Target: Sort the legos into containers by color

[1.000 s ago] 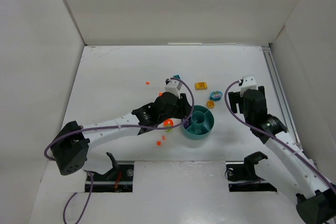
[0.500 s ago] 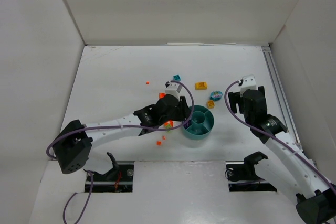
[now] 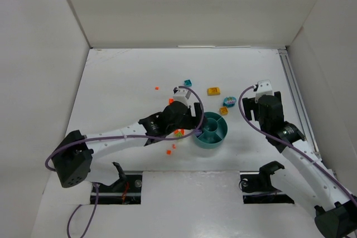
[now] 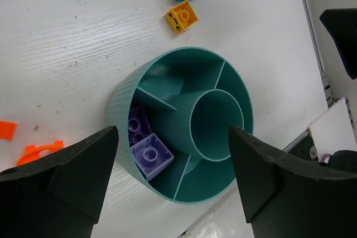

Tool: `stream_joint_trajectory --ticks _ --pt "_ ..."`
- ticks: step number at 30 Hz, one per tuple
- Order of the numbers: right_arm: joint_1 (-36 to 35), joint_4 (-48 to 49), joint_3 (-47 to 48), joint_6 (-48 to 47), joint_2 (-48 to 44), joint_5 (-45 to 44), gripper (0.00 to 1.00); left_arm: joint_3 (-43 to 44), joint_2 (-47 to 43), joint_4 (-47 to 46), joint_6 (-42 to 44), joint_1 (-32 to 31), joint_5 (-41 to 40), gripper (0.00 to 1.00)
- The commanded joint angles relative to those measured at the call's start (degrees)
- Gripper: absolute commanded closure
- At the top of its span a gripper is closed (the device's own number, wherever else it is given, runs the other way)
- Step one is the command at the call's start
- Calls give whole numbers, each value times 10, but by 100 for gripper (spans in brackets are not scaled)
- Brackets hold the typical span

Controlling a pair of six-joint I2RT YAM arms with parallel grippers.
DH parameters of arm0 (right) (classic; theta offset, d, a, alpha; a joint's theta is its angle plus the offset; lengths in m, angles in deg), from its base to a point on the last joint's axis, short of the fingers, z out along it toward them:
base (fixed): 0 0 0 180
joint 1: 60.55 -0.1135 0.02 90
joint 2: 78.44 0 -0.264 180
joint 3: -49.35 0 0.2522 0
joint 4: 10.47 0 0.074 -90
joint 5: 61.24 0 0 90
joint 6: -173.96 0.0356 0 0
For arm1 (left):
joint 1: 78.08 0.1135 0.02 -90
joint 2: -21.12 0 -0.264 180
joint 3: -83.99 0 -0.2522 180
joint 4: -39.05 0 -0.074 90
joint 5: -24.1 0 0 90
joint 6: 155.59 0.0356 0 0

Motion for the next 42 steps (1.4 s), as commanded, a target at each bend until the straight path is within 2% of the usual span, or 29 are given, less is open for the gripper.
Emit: stream_joint_trajectory --ticks 1,2,5,6,8,10,12,15,20,24,31,40,42 --pt "-5 6 -3 -3 -6 0 6 -5 -49 11 -2 -2 -18 22" --pt "-5 6 -3 -3 -6 0 6 3 -55 28 -9 -2 -27 19" --pt "-5 6 -3 -3 -6 0 6 40 -68 161 -50 -2 -112 12" --pt "-5 6 -3 -3 -6 0 6 49 -68 244 -86 -2 -156 9" --pt "-5 6 -3 -3 -6 0 6 61 -73 317 -131 3 -210 4" --pt "-5 11 -3 -3 -6 5 6 61 -79 389 -186 10 -218 2" --pt "-5 12 -3 -8 -1 5 6 47 -85 415 -210 37 -206 2" --pt "-5 17 -3 -8 5 12 6 23 -91 426 -241 76 -191 2" --pt "-5 17 -3 -8 11 17 6 6 -97 411 -234 136 -128 6" --pt "-5 17 -3 -8 11 17 6 17 -83 404 -250 187 -81 16" --pt "-5 12 -8 -8 4 0 6 36 -23 396 -321 201 -57 22" --pt "-10 12 -8 -8 4 0 6 47 18 383 -370 215 -39 41" --pt "-10 12 -8 -8 -1 0 6 47 24 389 -370 215 -45 41"
